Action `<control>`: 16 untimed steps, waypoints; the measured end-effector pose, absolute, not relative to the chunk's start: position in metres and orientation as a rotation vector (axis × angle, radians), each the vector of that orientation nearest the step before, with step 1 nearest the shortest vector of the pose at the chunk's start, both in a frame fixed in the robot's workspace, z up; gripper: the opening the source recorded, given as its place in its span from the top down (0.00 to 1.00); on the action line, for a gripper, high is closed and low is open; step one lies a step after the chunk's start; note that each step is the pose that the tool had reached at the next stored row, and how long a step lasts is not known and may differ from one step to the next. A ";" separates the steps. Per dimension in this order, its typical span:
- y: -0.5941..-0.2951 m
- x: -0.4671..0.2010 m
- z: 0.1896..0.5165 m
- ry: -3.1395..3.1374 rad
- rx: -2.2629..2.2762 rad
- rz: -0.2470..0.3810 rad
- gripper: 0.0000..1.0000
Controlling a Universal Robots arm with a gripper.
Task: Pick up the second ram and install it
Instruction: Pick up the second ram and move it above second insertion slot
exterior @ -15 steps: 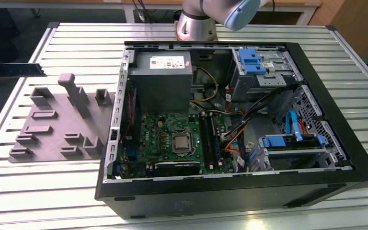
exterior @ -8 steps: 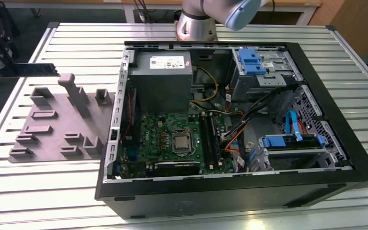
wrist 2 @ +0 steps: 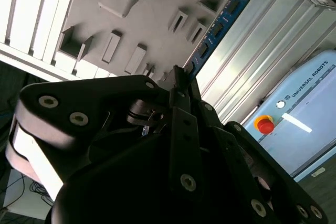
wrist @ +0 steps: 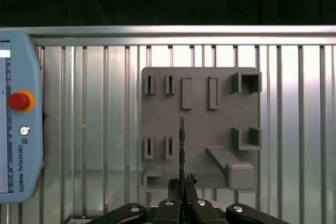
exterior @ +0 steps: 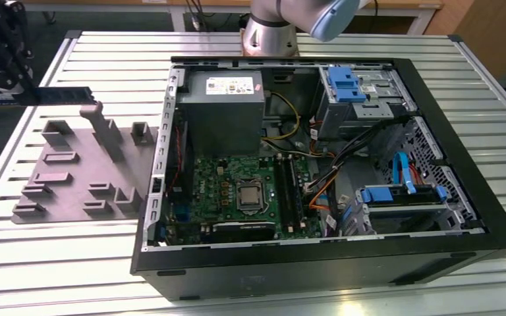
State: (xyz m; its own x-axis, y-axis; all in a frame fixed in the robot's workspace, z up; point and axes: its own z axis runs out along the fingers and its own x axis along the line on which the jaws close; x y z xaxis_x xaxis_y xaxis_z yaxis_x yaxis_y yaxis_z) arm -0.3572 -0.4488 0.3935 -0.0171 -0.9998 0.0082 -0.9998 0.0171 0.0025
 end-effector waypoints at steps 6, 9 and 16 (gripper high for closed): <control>-0.449 -0.343 0.394 -2.235 2.197 0.006 0.86; -0.449 -0.336 0.394 -2.235 2.197 0.006 0.86; -0.449 -0.319 0.394 -2.235 2.197 0.006 0.86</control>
State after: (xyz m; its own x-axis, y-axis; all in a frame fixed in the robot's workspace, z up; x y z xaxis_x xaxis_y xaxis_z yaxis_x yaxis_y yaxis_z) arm -0.3194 -0.4488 0.3935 -0.0171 -0.9998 0.0083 -0.9998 0.0172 0.0026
